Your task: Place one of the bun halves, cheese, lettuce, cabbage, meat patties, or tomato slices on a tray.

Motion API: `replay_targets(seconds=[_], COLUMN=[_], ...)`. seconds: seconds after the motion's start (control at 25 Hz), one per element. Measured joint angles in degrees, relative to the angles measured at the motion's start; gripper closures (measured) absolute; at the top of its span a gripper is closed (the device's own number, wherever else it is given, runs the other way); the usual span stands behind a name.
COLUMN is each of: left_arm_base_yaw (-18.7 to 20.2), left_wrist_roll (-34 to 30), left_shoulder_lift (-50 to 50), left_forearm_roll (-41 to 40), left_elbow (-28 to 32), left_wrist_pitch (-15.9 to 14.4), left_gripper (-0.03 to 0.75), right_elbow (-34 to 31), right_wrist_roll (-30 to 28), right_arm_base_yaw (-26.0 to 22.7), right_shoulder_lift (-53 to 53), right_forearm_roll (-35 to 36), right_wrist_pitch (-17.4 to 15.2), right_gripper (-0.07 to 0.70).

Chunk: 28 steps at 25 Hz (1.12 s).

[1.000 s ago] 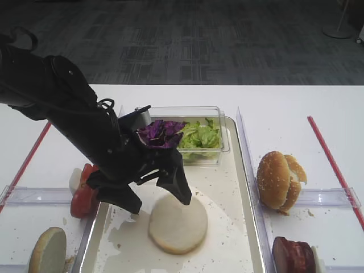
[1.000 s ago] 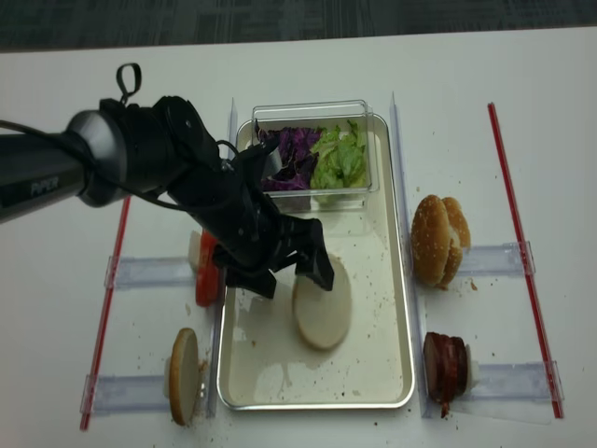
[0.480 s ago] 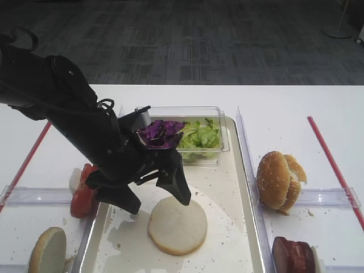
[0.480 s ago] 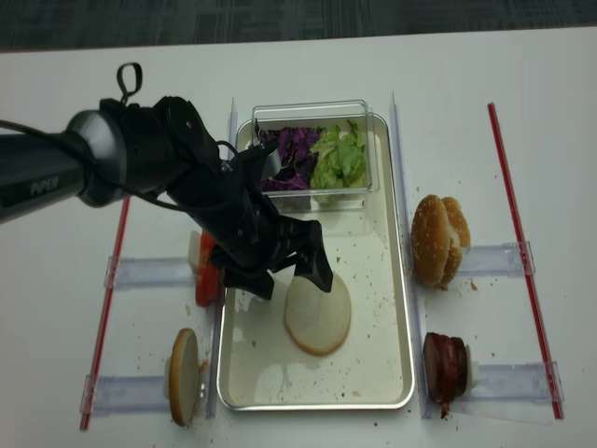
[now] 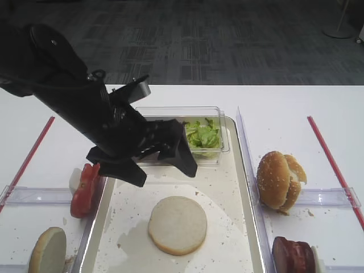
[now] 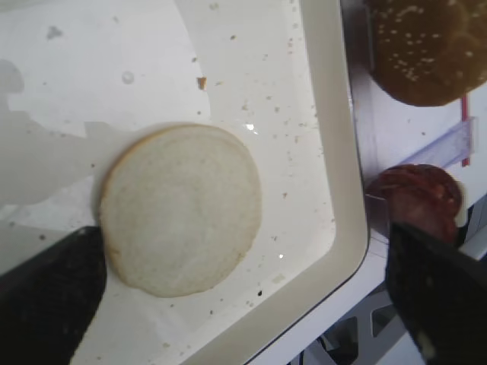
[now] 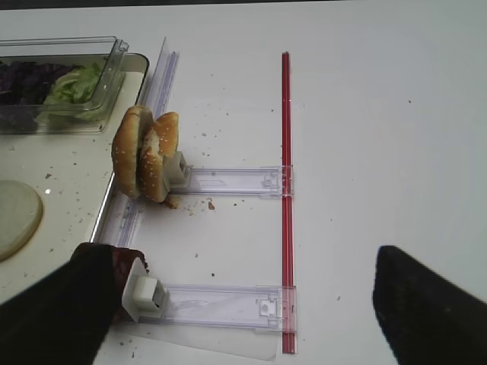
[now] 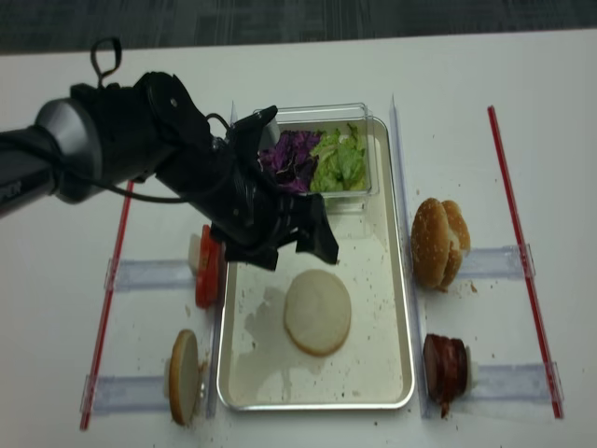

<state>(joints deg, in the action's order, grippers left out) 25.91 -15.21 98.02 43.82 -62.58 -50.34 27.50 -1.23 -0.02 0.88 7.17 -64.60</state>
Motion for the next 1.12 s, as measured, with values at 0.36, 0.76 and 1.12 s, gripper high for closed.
replay_targets(seconds=[0.36, 0.76, 1.12], left_arm_base_yaw=[0.0, 0.0, 0.0], left_wrist_roll=[1.6, 11.0, 23.1], left_shoulder_lift=[-6.4, -6.9, -6.9], left_forearm_roll=[0.0, -15.5, -41.0], left_elbow=[-2.3, -2.3, -2.3], left_wrist_pitch=[-2.2, -2.5, -8.7], left_gripper=[0.029, 0.029, 0.029], right_elbow=[0.0, 0.0, 0.0], right_wrist_roll=[0.0, 0.0, 0.0], right_arm_base_yaw=[0.0, 0.0, 0.0], right_shoulder_lift=[0.0, 0.0, 0.0], right_forearm_roll=[0.0, 0.0, 0.0], right_wrist_pitch=[0.0, 0.0, 0.0], right_gripper=[-0.060, -0.060, -0.060])
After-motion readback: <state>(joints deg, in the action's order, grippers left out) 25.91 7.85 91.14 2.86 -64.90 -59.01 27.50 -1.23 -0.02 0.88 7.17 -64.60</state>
